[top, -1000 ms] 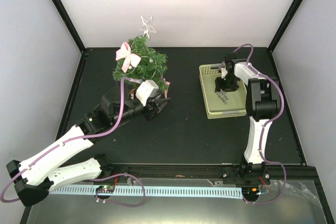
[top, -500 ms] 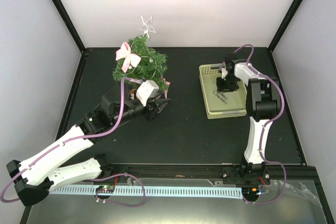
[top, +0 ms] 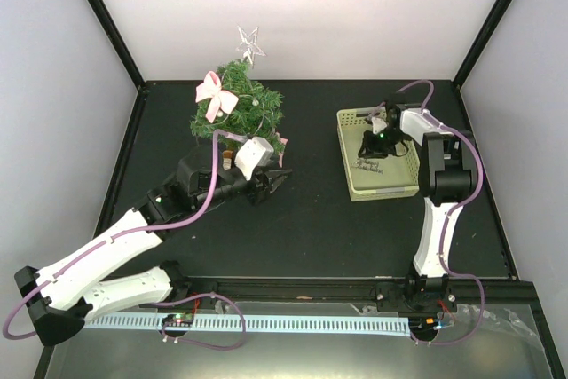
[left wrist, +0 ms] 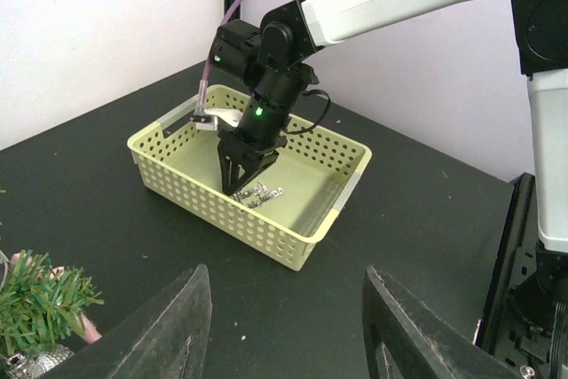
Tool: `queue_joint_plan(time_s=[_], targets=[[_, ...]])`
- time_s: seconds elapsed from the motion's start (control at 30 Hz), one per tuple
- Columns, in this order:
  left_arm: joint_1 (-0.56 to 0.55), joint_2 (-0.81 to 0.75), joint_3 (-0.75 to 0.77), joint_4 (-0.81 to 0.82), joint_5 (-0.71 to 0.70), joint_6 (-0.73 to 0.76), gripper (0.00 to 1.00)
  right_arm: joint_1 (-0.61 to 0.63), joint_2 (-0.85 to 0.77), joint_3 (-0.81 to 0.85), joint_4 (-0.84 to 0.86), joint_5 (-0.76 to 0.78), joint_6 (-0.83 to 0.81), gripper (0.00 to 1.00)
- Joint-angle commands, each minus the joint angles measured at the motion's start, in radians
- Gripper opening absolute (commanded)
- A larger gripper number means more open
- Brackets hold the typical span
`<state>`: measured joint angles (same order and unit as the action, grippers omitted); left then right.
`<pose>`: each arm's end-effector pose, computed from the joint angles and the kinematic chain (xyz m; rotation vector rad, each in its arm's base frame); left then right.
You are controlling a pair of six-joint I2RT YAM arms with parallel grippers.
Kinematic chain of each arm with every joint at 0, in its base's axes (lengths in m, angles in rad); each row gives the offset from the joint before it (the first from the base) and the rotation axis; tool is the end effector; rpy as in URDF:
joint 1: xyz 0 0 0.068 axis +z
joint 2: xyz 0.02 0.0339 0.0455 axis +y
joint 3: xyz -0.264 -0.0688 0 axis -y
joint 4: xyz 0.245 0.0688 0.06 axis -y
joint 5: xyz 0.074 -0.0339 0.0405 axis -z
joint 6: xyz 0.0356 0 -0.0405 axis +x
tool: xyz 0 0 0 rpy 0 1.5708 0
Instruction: Decorate the small christmas tree
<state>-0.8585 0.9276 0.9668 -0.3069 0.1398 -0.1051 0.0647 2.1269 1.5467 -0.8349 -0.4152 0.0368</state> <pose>0.1332 -0.1618 0.3654 0.7973 1.7383 -0.7934 0.4119 0.0411 0.1483 -0.0894 2.9422 0.6308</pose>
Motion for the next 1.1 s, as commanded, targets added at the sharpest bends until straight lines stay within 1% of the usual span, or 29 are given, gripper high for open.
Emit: queue_joint_plan(time_s=[0.0, 0.23, 0.27, 0.3, 0.37, 0.47, 0.6, 0.63, 0.8, 0.93, 1.07], targets=[[0.004, 0.003, 0.03, 0.01, 0.024, 0.005, 0.48, -0.002, -0.025, -0.014, -0.031, -0.087, -0.036, 0.22], [0.003, 0.022, 0.029, 0.011, 0.04, 0.013, 0.48, -0.002, -0.057, -0.045, -0.05, -0.087, -0.033, 0.21], [0.003, 0.031, 0.034, 0.008, 0.046, 0.015, 0.48, -0.002, -0.07, -0.047, -0.048, -0.071, -0.02, 0.22], [0.004, 0.043, 0.042, 0.006, 0.05, 0.018, 0.48, -0.002, -0.087, -0.048, -0.04, -0.037, 0.003, 0.28], [0.004, 0.071, 0.065, 0.002, 0.064, 0.019, 0.48, -0.002, -0.117, -0.047, -0.029, 0.043, 0.065, 0.36], [0.002, 0.136, 0.122, -0.001, 0.1, 0.017, 0.46, -0.003, -0.136, -0.032, -0.037, 0.131, 0.097, 0.41], [-0.004, 0.232, 0.195, 0.004, 0.112, -0.014, 0.43, -0.009, -0.119, -0.016, -0.045, 0.207, 0.112, 0.54], [-0.007, 0.259, 0.212, 0.01, 0.115, -0.02, 0.43, -0.011, -0.106, -0.007, -0.047, 0.211, 0.113, 0.56], [-0.027, 0.441, 0.308, 0.021, 0.131, -0.098, 0.39, -0.02, -0.054, 0.031, -0.083, 0.202, 0.121, 0.56], [-0.04, 0.59, 0.359, 0.042, 0.158, -0.186, 0.36, -0.017, -0.073, -0.038, -0.053, 0.187, 0.15, 0.57], [-0.041, 0.754, 0.424, 0.027, 0.179, -0.26, 0.32, -0.005, -0.084, -0.092, -0.049, 0.22, 0.151, 0.57]])
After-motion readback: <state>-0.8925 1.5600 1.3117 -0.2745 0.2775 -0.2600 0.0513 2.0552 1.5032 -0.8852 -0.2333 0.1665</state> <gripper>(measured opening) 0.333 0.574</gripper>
